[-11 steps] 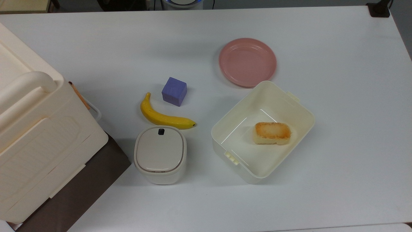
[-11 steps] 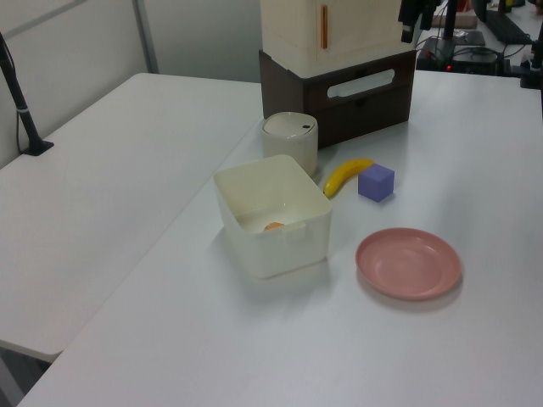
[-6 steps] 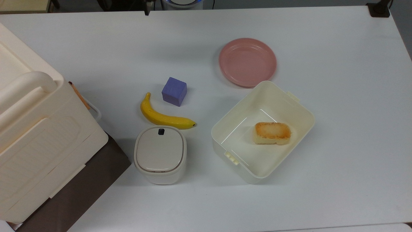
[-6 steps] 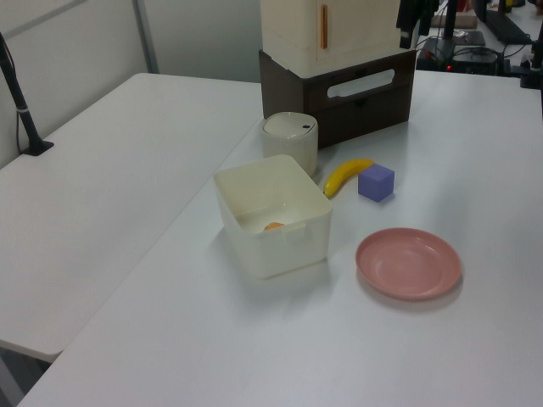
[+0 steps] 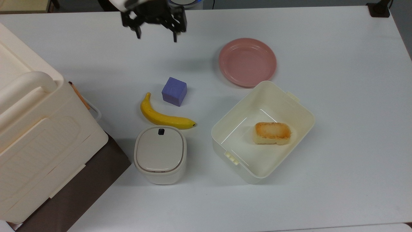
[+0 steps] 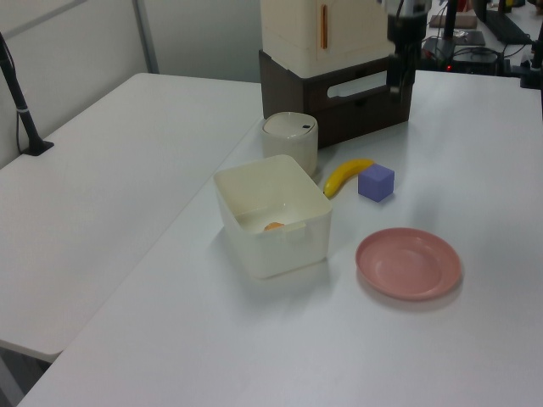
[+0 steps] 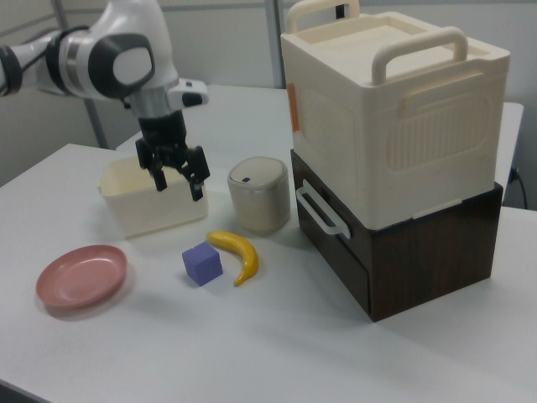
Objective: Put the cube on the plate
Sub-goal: 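Move the gripper over the purple cube and lower it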
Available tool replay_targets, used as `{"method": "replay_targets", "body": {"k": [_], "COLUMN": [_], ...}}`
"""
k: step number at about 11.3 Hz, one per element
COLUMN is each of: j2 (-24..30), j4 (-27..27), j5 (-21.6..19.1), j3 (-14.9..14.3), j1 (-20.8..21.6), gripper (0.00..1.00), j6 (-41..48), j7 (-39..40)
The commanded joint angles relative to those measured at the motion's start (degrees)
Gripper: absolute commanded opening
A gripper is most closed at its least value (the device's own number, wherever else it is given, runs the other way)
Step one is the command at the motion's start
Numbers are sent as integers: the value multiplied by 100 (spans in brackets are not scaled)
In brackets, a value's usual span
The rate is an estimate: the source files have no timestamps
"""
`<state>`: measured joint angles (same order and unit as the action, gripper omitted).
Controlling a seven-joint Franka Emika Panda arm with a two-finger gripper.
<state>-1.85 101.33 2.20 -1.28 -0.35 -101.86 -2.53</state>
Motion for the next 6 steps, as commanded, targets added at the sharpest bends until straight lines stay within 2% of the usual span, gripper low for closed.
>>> {"method": "replay_targets", "body": {"k": [1,4,6], "j2": [-112,-710,-1070], "j4": [615,572,546], "j5": [114,245,595], "j3": [-22,-22,-22], "j1": [184,456,606], "gripper": [100,100,100], "j6": [-668,-791,-1072], "j7": [16,-316,-965]}}
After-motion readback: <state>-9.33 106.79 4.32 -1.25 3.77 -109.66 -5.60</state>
